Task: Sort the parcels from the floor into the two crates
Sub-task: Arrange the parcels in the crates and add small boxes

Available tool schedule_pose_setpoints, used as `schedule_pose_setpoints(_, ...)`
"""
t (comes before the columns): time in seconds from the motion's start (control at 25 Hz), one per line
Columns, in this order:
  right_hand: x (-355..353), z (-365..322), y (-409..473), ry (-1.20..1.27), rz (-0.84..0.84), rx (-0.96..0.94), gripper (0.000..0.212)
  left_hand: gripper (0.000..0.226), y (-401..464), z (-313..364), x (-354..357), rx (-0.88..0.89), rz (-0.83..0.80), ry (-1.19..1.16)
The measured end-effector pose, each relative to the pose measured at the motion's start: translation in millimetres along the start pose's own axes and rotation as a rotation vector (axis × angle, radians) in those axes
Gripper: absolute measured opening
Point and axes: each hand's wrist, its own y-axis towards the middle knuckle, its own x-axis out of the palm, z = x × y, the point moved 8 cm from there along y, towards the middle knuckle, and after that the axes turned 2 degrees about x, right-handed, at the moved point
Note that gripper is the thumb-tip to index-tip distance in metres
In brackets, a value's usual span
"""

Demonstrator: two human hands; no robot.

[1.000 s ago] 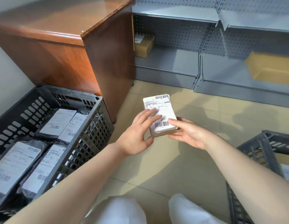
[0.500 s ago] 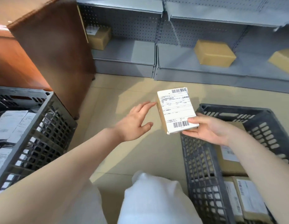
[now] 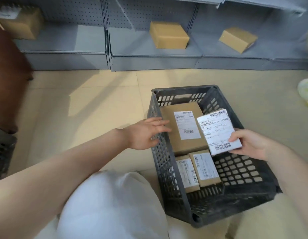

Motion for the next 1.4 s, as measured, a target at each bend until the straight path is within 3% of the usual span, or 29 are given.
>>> schedule_pose_setpoints(0.04,-15,15,2,-0.005,0.050,0.037,0.091,0.058,5,4,7,0.004,-0.040,0.011)
schedule_pose_setpoints(0.32,-61,112,27,-0.034,0.265,0.302,0.056,0.054,22,4,32,-0.004,-0.123,0.035)
schedule_pose_setpoints(0.4,-62,121,36,-0.011,0.285,0.317,0.065,0.053,24,-1,37,-0.020,-0.132,0.058)
schedule_pose_setpoints(0.48,-64,130,47,0.011,0.309,0.315,0.070,0.054,23,-4,41,-0.027,-0.133,0.050)
schedule_pose_setpoints(0.6,-65,145,56,0.081,0.374,0.333,0.050,0.053,23,-8,44,-0.015,-0.123,0.034)
schedule_pose_setpoints(0.84,-72,166,68,0.139,0.454,0.281,0.037,0.052,25,-10,44,0.006,-0.089,0.024)
schedule_pose_setpoints(1.2,-61,190,93,0.409,0.510,0.251,0.040,0.053,25,-11,46,0.006,-0.082,0.018)
schedule_pose_setpoints(1.4,-63,199,99,0.410,0.663,0.229,0.038,0.053,23,-10,45,0.006,-0.075,0.012)
